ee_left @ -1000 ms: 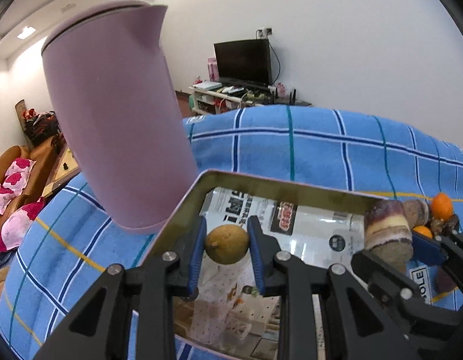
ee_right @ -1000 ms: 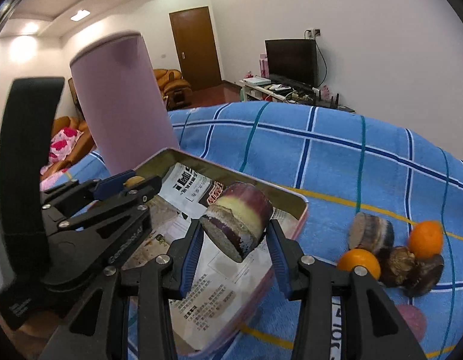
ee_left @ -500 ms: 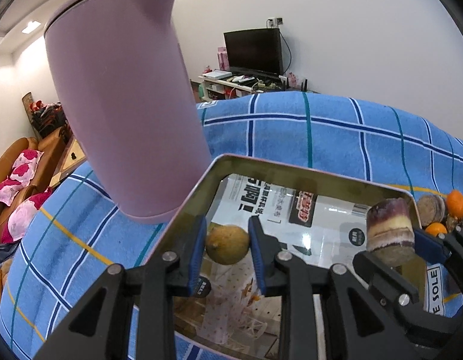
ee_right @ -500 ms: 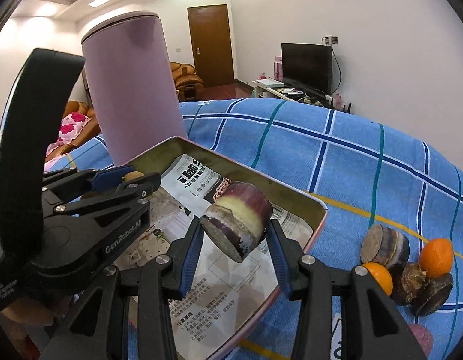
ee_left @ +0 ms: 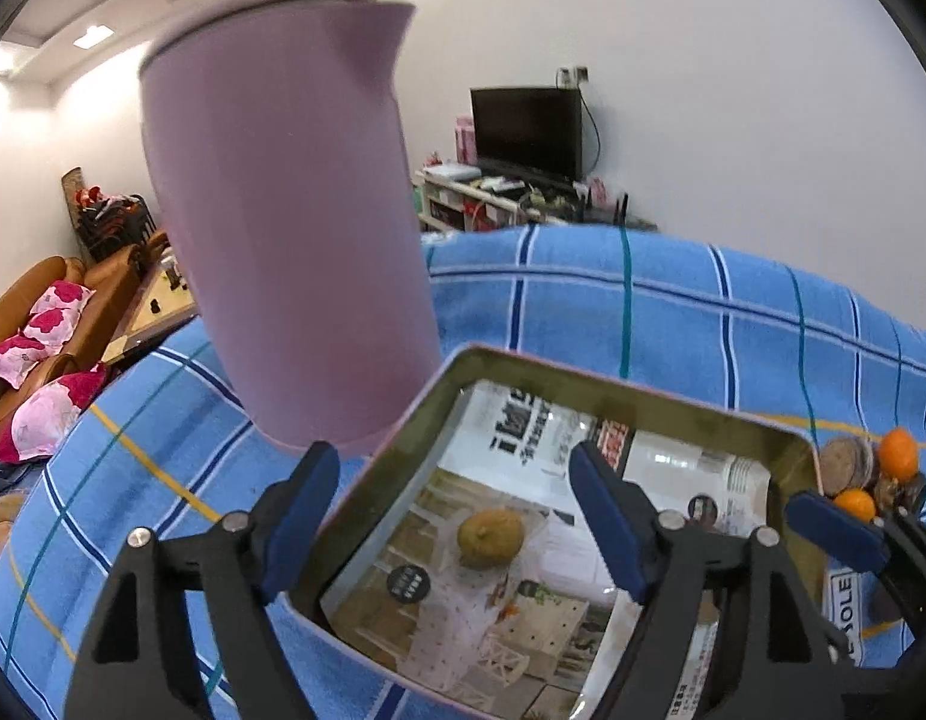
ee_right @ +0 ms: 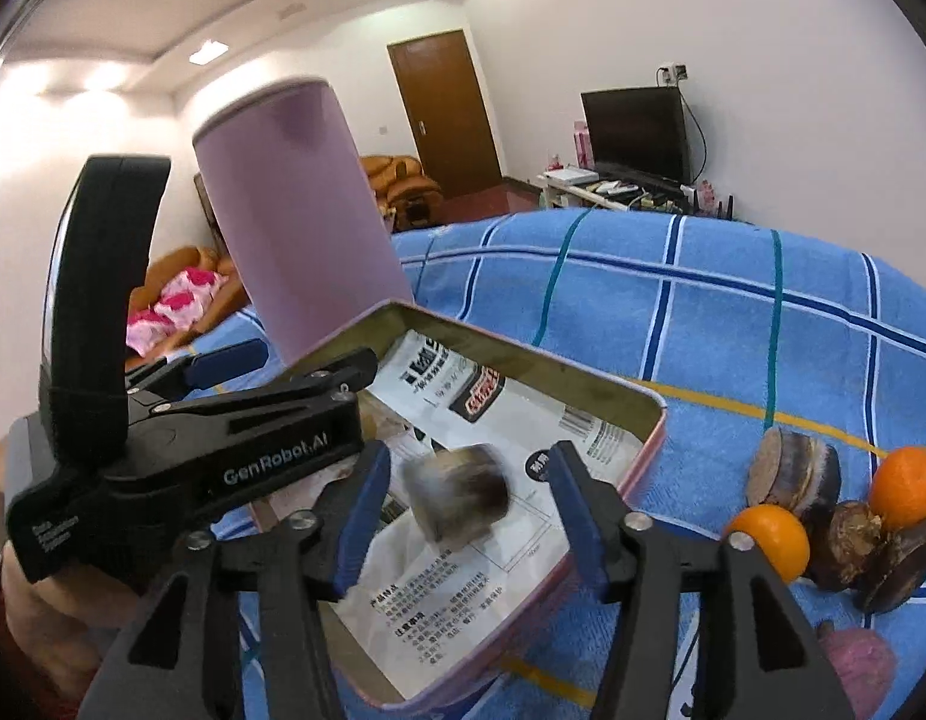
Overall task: Organize fruits
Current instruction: 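Carry both held items to the tin box and open both tools inside, then withdraw both tools from the tin back toward the fruits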
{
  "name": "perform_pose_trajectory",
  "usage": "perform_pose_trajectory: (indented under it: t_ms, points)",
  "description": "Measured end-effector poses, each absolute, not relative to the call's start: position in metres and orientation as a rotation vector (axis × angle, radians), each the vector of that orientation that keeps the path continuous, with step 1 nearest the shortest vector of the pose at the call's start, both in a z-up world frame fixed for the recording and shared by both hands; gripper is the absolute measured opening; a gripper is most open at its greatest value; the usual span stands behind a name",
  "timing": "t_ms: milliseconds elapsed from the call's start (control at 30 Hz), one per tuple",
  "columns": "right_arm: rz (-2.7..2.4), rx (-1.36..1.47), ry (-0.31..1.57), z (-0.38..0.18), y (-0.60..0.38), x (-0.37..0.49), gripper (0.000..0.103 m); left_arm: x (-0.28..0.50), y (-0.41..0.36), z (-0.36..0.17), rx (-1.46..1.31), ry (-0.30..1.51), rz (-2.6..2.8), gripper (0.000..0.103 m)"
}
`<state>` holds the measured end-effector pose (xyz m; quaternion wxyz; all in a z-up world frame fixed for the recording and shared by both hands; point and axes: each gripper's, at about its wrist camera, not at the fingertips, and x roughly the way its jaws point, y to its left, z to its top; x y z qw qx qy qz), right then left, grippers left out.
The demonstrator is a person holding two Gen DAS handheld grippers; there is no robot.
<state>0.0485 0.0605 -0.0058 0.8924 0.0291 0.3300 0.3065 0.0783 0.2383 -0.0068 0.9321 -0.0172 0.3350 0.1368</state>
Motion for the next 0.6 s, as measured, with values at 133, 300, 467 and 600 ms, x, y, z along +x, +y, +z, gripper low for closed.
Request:
perform_pose_trajectory:
  t_ms: [133,300,467,600]
  points:
    - [0.578,0.111,0.609,0.005,0.048,0.04,0.058,0.072,0.235,-0.002,-0.048,0.629,0.287,0.089]
    - [0.384,0.068,0.539,0.011,0.03,0.032,0.058,0.065,0.216,0.002,-0.026,0.578,0.269,0.089]
    - [0.213,0.011,0.486,0.011,0.016,0.038,0.058,0.062,0.189,-0.002,0.032,0.575,0.217,0.089]
    - [0.178,-0.01,0.469,0.011,0.011,0.041,0.058,0.059,0.174,-0.004,0.063,0.555,0.2,0.089]
